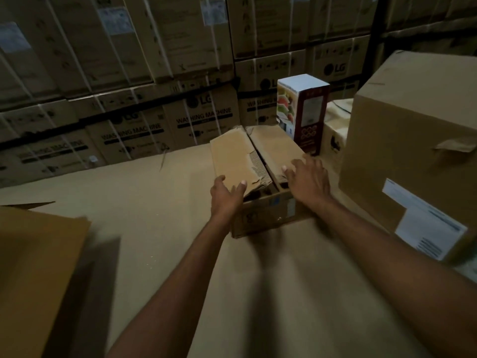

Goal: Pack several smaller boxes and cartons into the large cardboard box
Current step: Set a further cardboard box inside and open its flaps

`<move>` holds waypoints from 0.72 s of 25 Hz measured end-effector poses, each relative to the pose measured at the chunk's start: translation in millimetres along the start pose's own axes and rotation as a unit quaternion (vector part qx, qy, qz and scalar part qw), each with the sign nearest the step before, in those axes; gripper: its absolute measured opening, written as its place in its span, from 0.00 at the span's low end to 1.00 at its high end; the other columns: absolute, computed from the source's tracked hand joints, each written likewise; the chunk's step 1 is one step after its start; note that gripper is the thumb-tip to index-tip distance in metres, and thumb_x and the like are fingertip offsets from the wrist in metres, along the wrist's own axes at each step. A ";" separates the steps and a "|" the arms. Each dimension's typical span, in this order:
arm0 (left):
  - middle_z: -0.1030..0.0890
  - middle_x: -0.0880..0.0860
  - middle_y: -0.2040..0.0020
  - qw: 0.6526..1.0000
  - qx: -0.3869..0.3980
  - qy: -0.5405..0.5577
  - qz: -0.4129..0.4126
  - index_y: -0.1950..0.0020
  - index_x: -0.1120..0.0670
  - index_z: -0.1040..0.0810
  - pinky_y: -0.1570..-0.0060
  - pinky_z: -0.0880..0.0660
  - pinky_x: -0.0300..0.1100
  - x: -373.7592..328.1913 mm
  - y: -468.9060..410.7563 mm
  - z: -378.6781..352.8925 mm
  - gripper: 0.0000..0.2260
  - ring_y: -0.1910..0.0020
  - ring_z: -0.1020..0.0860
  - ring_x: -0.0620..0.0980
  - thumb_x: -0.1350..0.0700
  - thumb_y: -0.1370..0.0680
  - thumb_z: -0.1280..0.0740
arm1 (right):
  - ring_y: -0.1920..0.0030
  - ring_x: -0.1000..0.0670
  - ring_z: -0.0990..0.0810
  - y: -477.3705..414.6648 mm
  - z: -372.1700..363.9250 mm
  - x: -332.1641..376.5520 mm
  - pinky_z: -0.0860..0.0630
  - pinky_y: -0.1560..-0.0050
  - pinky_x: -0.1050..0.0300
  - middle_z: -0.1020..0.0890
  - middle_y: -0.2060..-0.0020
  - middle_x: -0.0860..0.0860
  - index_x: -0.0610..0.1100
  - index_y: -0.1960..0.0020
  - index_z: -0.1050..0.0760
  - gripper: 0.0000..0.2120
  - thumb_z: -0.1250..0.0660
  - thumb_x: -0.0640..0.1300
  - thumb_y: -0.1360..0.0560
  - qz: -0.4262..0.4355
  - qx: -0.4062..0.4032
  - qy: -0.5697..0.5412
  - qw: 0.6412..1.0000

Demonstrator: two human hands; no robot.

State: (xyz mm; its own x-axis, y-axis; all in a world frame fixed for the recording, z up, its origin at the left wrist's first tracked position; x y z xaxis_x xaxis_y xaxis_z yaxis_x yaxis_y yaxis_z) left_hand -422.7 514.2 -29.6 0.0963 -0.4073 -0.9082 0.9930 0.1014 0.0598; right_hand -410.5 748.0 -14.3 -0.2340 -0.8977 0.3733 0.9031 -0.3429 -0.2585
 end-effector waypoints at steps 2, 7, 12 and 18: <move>0.32 0.56 0.24 1.000 0.001 -0.005 0.027 0.21 0.52 0.41 0.34 0.25 0.58 12.3 -23.6 -13.9 0.34 0.28 0.29 0.60 0.42 0.22 0.30 | 0.25 0.38 0.37 -24.5 -16.7 -19.0 0.37 0.27 0.41 0.34 0.24 0.40 0.43 0.23 0.34 0.32 0.35 0.61 0.20 -0.081 0.037 -0.027 0.996; 0.20 0.54 0.34 0.998 -0.028 0.048 0.038 0.28 0.52 0.30 0.36 0.24 0.52 48.7 -43.6 -27.9 0.32 0.36 0.22 0.56 0.41 0.27 0.24 | 0.28 0.37 0.31 -52.0 -45.1 -58.7 0.31 0.30 0.42 0.30 0.27 0.40 0.41 0.24 0.37 0.53 0.24 0.72 0.36 -0.174 0.105 -0.103 0.974; 0.17 0.52 0.40 0.993 -0.024 0.105 0.044 0.32 0.50 0.25 0.38 0.21 0.55 62.3 -42.3 -20.5 0.41 0.42 0.18 0.54 0.34 0.41 0.23 | 0.33 0.40 0.24 -36.3 -34.6 -59.0 0.25 0.41 0.48 0.23 0.32 0.43 0.41 0.30 0.32 0.50 0.20 0.70 0.39 -0.214 0.100 -0.176 0.956; 0.16 0.44 0.50 0.982 -0.041 0.180 0.027 0.39 0.47 0.23 0.53 0.21 0.36 67.8 37.7 51.4 0.20 0.53 0.19 0.39 0.53 0.28 0.20 | 0.40 0.44 0.20 59.8 5.6 -23.6 0.24 0.48 0.53 0.18 0.38 0.47 0.45 0.31 0.26 0.40 0.18 0.62 0.36 -0.139 -0.001 -0.282 0.949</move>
State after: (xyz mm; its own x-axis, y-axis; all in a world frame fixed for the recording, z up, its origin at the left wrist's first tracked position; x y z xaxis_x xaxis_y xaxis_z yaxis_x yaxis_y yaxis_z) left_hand -375.2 443.8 -67.6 0.1040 -0.0534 -0.9931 0.9768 0.1934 0.0919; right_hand -349.0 750.2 -33.6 -0.2331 -0.4819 0.8447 0.8336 -0.5463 -0.0816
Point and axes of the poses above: each hand's wrist, its own y-axis away from the middle knuckle, its own z-axis out of the back of the hand, x = y × z, the point moved 5 cm from there along -y, towards the middle knuckle
